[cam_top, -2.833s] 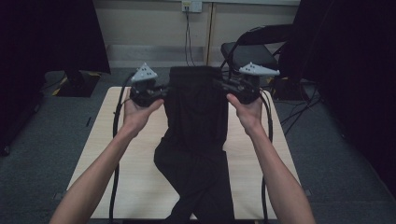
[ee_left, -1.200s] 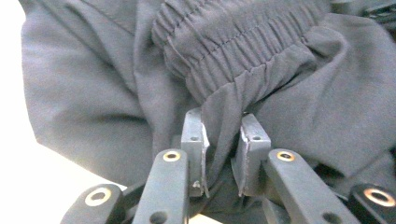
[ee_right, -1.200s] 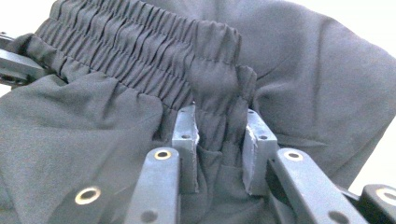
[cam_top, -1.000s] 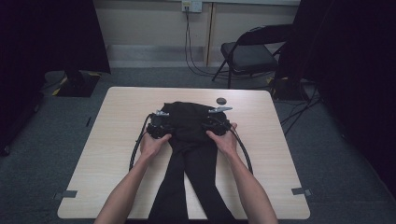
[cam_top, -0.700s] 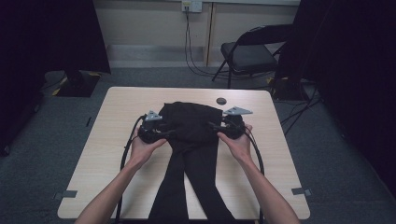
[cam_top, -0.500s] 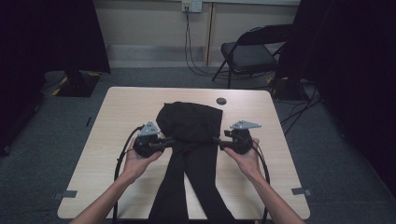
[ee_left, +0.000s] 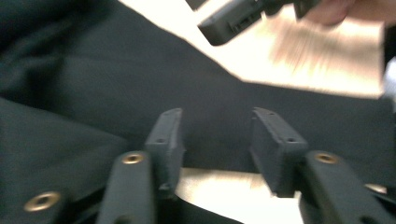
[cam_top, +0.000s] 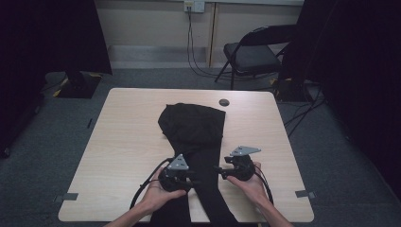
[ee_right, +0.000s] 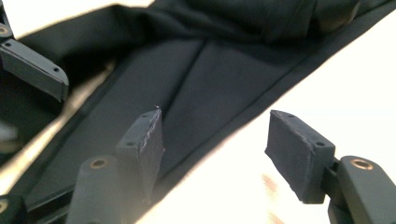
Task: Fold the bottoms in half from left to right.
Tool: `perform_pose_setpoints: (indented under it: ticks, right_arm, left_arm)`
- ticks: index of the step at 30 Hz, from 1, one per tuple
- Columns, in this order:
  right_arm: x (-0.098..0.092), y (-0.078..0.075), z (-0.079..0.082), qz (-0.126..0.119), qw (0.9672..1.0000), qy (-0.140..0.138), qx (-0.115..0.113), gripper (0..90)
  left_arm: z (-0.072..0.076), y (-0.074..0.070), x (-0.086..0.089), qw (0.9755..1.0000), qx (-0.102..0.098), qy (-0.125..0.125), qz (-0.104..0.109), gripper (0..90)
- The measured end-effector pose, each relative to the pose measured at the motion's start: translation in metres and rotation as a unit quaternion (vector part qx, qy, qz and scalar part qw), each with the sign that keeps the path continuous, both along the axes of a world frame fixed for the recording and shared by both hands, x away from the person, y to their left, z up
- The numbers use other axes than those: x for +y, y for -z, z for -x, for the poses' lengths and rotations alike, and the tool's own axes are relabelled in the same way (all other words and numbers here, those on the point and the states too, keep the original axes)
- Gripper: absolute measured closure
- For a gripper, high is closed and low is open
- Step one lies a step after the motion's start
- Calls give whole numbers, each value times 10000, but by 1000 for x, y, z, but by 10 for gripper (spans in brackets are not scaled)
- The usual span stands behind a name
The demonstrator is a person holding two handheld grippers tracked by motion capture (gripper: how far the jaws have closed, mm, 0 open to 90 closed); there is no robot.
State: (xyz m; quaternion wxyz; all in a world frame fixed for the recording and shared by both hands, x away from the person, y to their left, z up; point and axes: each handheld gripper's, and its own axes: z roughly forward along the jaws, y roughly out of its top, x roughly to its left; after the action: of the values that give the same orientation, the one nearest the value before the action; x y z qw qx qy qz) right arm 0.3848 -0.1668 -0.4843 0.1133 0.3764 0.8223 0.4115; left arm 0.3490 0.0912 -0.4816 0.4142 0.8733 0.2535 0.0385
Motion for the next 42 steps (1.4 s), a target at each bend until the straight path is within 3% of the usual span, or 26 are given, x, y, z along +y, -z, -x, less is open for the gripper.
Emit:
perform_pose_setpoints:
  ticks: [4,5,7,11,13,22,28,30,34,36,38,40,42]
  right_arm:
    - [6,5,-1,191,9997,-134,-8,360]
    - [7,6,-1,188,9997,-147,3,360]
    - [9,8,-2,240,9996,-145,-22,361]
    - [15,13,-1,481,9985,-224,-109,364]
    - [18,14,-1,565,9979,-229,-201,368]
    - [8,14,-3,650,9977,-19,-209,375]
    - [-9,13,-8,713,9970,259,-171,381]
    - [-14,12,-10,739,9966,321,-167,383]
    - [-18,12,-13,770,9962,376,-168,382]
    - [-19,12,-13,777,9962,353,-181,383]
    - [-18,11,-12,780,9962,363,-141,378]
    - [-18,9,-12,721,9967,366,-87,375]
    - [-17,3,-8,667,9968,386,-226,364]
  left_arm:
    - [2,9,-6,9996,-33,15,-271,456]
    - [4,11,-6,9993,-143,3,-345,470]
    - [8,11,-8,9976,-435,-9,-534,553]
    - [6,10,-7,9979,-374,158,-512,837]
    - [5,10,-7,9981,-306,167,-511,900]
    - [3,7,12,9984,-26,32,-565,900]
    - [10,2,33,9961,-36,85,-879,900]
    - [13,1,41,9957,46,99,-919,900]
    - [17,-1,59,9943,55,-91,-1063,900]
    - [15,-1,67,9945,151,-264,-1000,900]
    - [14,-2,68,9955,150,-205,-912,900]
    - [16,-11,67,9991,149,-77,-397,900]
    - [20,-19,67,9997,63,-128,-203,790]
